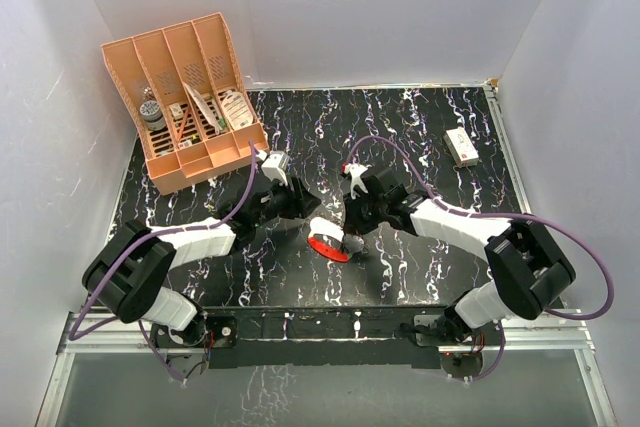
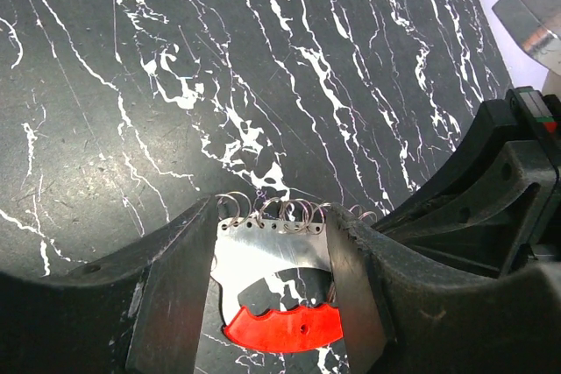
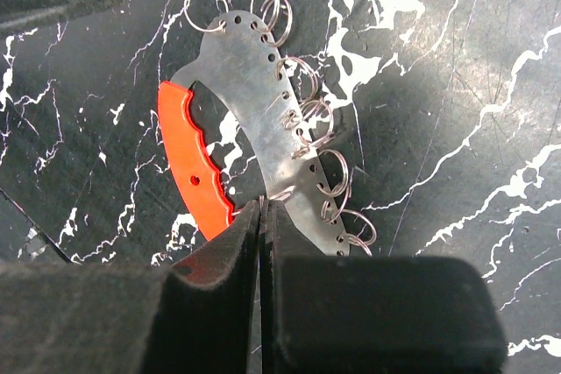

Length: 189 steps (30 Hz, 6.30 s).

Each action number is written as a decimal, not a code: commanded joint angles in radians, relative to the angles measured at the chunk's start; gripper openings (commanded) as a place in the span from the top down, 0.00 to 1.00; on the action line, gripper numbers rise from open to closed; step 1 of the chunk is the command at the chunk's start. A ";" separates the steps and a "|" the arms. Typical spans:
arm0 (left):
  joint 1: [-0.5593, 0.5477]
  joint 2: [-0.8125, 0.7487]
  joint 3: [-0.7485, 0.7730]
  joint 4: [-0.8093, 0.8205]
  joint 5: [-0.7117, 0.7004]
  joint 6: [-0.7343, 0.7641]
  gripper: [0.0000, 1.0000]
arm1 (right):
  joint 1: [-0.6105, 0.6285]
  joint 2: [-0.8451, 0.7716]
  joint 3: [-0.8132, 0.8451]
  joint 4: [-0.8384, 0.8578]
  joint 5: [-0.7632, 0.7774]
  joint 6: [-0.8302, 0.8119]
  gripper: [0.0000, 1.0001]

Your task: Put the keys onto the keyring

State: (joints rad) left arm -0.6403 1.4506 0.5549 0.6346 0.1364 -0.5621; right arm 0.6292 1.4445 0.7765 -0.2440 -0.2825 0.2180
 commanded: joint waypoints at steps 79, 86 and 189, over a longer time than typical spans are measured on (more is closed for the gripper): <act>0.016 0.026 -0.065 0.122 0.108 -0.044 0.49 | 0.004 0.057 -0.057 0.471 0.161 0.106 1.00; 0.016 0.036 -0.067 0.128 0.115 -0.044 0.49 | 0.004 0.048 -0.089 0.488 0.161 0.116 1.00; 0.016 -0.023 -0.098 0.055 0.095 -0.019 0.49 | 0.106 0.225 0.108 0.218 0.231 0.150 0.76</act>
State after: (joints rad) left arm -0.6296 1.4776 0.4709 0.6945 0.2451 -0.5941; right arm 0.7349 1.6531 0.8391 -0.0574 -0.0479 0.3683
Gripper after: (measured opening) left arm 0.511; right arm 0.235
